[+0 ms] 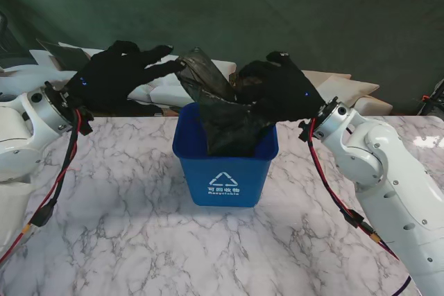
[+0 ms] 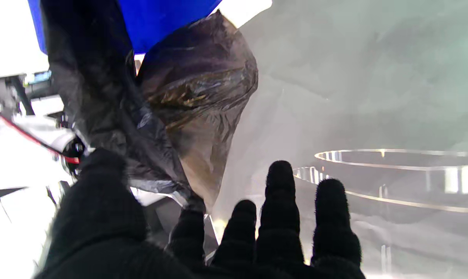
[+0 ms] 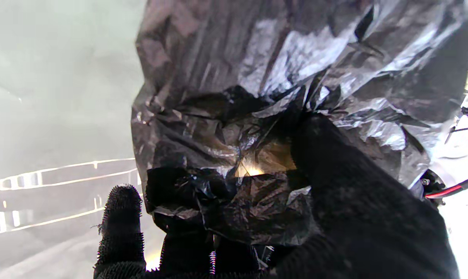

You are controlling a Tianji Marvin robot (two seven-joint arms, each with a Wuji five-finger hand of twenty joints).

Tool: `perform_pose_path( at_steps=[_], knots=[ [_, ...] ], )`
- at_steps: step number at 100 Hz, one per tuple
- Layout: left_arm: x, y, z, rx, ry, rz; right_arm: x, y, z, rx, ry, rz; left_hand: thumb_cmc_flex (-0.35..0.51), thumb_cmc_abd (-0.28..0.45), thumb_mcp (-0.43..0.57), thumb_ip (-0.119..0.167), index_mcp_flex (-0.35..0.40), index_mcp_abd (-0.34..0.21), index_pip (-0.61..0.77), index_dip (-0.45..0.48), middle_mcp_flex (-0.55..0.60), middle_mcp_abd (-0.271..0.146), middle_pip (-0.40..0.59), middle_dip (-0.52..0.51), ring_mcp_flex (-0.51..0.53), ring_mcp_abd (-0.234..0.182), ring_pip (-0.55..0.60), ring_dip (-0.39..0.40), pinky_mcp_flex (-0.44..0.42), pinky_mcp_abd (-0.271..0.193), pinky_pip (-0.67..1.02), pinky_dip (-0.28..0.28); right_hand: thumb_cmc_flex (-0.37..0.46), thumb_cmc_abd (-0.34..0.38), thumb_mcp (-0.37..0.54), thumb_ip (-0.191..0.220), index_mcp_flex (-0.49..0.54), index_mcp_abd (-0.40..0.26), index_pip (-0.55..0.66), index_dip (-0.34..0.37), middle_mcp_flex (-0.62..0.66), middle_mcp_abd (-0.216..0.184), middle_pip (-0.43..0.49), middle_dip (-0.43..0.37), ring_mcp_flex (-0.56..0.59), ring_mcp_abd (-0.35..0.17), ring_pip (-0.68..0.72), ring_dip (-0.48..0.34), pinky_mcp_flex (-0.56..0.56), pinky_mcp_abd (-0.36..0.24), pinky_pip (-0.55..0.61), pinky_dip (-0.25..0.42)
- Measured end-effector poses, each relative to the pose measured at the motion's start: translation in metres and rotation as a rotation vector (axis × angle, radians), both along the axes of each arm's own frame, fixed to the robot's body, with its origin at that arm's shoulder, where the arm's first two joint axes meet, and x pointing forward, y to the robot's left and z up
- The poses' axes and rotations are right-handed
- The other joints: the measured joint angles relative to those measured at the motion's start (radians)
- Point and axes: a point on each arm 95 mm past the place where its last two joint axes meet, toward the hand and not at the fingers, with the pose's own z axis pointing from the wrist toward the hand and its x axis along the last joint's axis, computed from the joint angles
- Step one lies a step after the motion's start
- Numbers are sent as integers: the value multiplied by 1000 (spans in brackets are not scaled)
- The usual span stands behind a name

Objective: Fit the garbage bag over the bin

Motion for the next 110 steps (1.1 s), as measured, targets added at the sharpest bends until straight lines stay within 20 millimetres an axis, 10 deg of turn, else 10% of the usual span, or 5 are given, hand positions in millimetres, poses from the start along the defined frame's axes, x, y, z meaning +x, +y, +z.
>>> perform_pose_path(
  at_steps=[30,35,71,110],
  knots=[
    [25,32,-14,86,54,118,1,3,-5,-3,-5,26,-3,-128,14,-2,-73,24,-45,-269,-132,59,-38,-123,-34,37,-11,-43,-3,0,-35,-1,0,0,0,0,0,0,1,0,2,-2,4,2,0,-11,12,11,10,0,9,0],
    [27,35,-13,103,52,131,1,4,-5,-2,-4,30,35,-127,33,32,-73,28,-45,-282,-132,61,-38,-125,-34,38,-11,-43,1,0,-35,-1,0,0,0,0,0,0,1,0,3,-2,4,3,7,-11,12,11,11,0,11,0],
    [43,44,-5,-1,-88,244,0,7,-5,0,-1,64,160,-56,42,72,-87,43,-22,-105,-129,46,-34,-57,-33,25,-10,-21,3,0,-28,-1,0,0,0,0,0,0,2,0,13,-13,6,5,12,-13,23,20,12,0,12,0],
    [72,-12,8,100,97,103,3,12,-7,18,18,101,185,-86,43,72,-87,7,-57,-345,-131,30,-25,-53,-34,19,-10,-21,2,0,-28,-1,0,0,0,0,0,0,2,0,26,-26,10,10,25,-23,25,20,13,0,14,0]
  ],
)
